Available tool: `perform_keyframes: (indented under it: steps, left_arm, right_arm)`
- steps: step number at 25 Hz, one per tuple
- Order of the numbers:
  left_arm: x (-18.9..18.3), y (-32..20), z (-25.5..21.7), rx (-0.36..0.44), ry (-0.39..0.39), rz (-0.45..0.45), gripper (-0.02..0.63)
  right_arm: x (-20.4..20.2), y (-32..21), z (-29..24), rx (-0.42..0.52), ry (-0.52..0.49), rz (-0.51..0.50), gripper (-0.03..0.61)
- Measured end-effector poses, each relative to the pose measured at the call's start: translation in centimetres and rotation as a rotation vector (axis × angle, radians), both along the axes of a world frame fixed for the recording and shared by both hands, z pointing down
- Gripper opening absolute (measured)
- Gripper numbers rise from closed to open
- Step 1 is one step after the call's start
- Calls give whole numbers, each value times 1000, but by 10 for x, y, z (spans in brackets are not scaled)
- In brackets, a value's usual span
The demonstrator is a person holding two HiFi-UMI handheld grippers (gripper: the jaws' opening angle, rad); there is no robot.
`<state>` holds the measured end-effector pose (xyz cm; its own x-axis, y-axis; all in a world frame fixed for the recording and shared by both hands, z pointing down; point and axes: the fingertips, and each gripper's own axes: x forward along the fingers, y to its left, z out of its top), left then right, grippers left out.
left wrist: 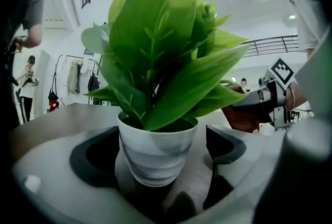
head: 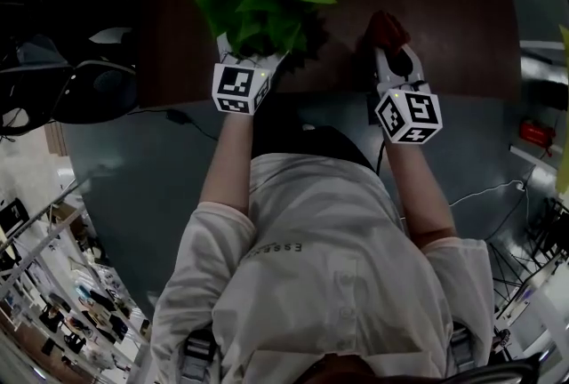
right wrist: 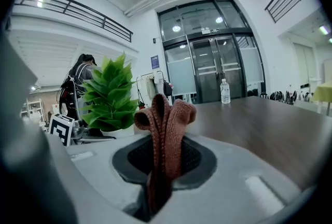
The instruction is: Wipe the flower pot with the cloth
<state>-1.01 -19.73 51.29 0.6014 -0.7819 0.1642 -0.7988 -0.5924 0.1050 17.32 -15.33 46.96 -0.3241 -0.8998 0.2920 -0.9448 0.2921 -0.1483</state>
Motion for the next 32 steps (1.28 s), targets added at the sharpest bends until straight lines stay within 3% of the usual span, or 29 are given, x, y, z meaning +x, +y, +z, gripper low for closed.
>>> perform_keyframes:
  steps: [6,13,18,24,29,32]
  left_arm:
    - [2,-21,-1,30,-8,-19,526]
    - [16,-29,10,6,-17,78,551]
    - [19,-28,19,-8,-2,83,551]
    - [39,-18,-35,-14,41,142,551]
    - [47,-10,-112,-47,202,177,549]
    - [58,1,-166,-49,248,227,549]
  right_arm:
    - [8,-13,1,1,4,-7,48]
    - [6,-14,10,-11,3,1,49]
    - [15,-18,16,-27,9,11,48]
    - [23,-14,13,-63,-6,19,49]
    - [-5,-1,1,-113,-38,-39,48]
    - [-28,7,-13,-138,-83,-85,49]
